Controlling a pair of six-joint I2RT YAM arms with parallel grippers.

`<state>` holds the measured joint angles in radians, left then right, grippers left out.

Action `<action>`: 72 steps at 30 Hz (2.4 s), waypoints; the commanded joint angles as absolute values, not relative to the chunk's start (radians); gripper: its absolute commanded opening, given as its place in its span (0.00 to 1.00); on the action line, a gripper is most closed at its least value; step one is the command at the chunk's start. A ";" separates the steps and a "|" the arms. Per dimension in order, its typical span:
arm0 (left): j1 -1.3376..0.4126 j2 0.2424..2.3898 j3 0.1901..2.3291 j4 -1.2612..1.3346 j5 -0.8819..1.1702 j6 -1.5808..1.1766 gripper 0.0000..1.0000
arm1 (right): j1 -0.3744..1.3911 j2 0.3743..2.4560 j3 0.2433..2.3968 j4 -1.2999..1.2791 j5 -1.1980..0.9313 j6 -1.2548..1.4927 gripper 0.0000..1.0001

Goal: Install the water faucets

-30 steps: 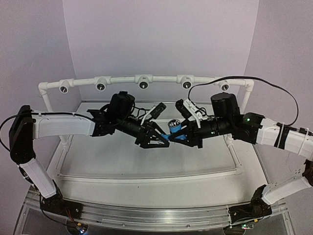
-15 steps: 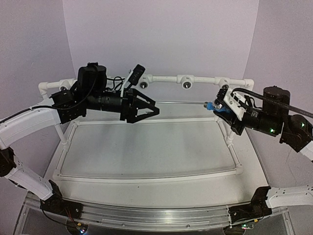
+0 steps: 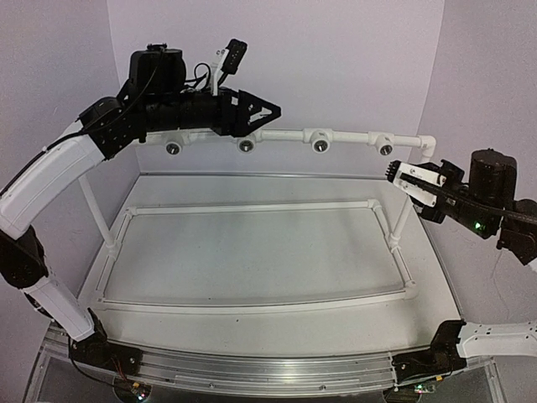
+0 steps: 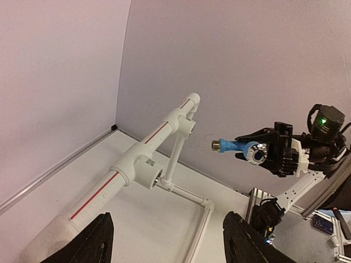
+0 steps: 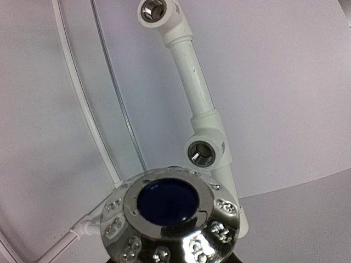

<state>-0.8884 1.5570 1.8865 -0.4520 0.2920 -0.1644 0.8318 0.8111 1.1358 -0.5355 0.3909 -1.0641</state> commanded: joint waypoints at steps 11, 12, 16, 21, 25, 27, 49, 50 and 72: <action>-0.827 1.875 2.294 -0.663 0.259 0.004 0.76 | 0.833 0.853 1.153 -0.389 0.510 -1.163 0.00; -0.823 1.886 2.301 -0.668 0.263 0.017 0.77 | 0.833 0.865 1.156 -0.381 0.508 -1.173 0.00; -0.815 1.911 2.311 -0.677 0.245 0.043 0.77 | 0.832 0.906 1.159 -0.337 0.504 -1.202 0.00; -0.810 1.915 2.288 -0.680 0.208 0.067 0.78 | 0.832 0.948 1.125 -0.192 0.538 -1.246 0.00; -0.807 1.930 2.270 -0.685 0.149 0.073 0.78 | 0.832 0.973 1.084 -0.036 0.577 -1.311 0.00; -0.805 1.945 2.270 -0.693 0.120 0.073 0.78 | 0.823 0.998 1.090 -0.020 0.587 -1.329 0.00; -0.732 2.006 2.240 -0.707 0.121 0.032 0.75 | 0.601 1.027 0.847 0.277 0.359 -1.496 0.00; -0.732 2.005 2.239 -0.706 0.120 0.030 0.74 | 0.601 1.020 0.810 0.363 0.354 -1.543 0.00; -0.732 1.987 2.194 -0.706 0.188 0.019 0.64 | 0.556 1.063 0.796 0.598 0.239 -1.589 0.00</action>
